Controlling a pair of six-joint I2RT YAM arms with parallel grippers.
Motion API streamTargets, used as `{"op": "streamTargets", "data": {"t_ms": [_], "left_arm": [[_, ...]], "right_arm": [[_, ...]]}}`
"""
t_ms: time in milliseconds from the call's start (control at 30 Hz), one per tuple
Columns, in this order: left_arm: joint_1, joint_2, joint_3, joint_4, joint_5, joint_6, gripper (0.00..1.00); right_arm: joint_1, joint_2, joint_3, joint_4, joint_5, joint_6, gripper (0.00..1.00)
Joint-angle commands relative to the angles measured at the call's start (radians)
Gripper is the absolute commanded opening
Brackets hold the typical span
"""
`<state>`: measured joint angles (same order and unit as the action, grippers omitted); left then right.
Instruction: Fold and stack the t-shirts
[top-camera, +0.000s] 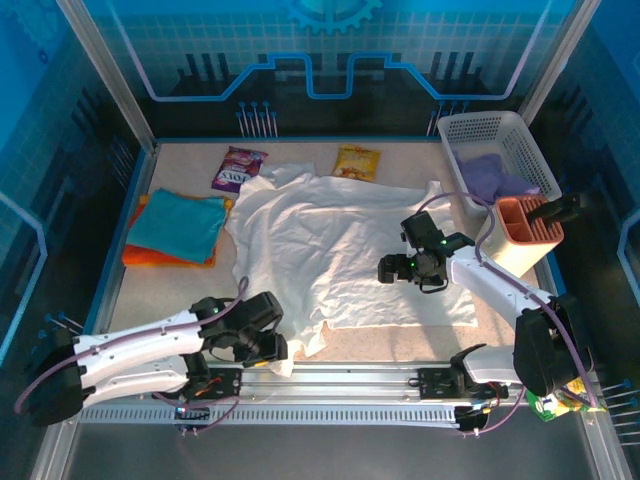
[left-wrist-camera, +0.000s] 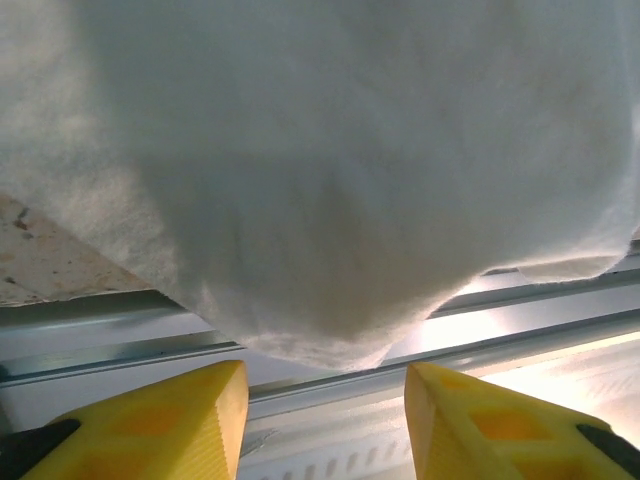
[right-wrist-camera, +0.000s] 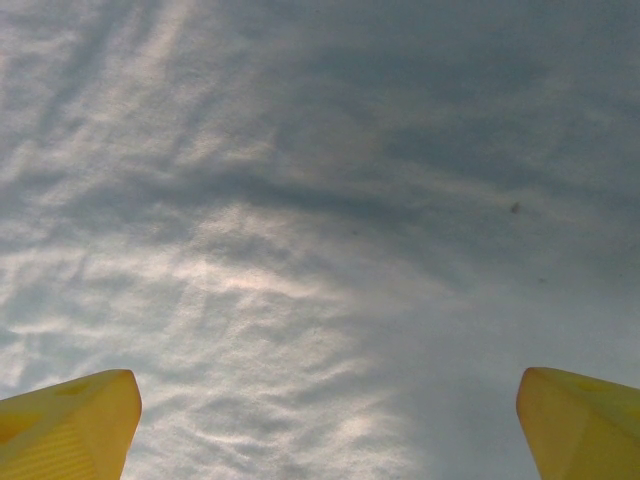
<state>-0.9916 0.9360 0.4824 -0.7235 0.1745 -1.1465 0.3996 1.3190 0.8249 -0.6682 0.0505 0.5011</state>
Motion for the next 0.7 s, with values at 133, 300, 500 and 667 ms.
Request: {"op": "streamTargets", "data": {"t_ms": [133, 300, 500, 667], "left_arm": [[-0.04, 0.058, 0.0, 0.093, 0.025, -0.096, 0.51], [-0.11, 0.2, 0.064, 0.101, 0.007, -0.122, 0.51], [-0.146, 0.302, 0.102, 0.081, -0.005, -0.122, 0.51], [-0.146, 0.317, 0.1, 0.081, -0.029, -0.127, 0.48]], "right_arm": [[0.008, 0.016, 0.007, 0.0, -0.001, 0.001, 0.97], [0.006, 0.003, 0.014, -0.063, 0.1, 0.048, 0.99], [-0.04, -0.096, -0.045, -0.104, 0.143, 0.123, 1.0], [-0.159, -0.231, -0.135, -0.151, 0.113, 0.189, 0.96]]}}
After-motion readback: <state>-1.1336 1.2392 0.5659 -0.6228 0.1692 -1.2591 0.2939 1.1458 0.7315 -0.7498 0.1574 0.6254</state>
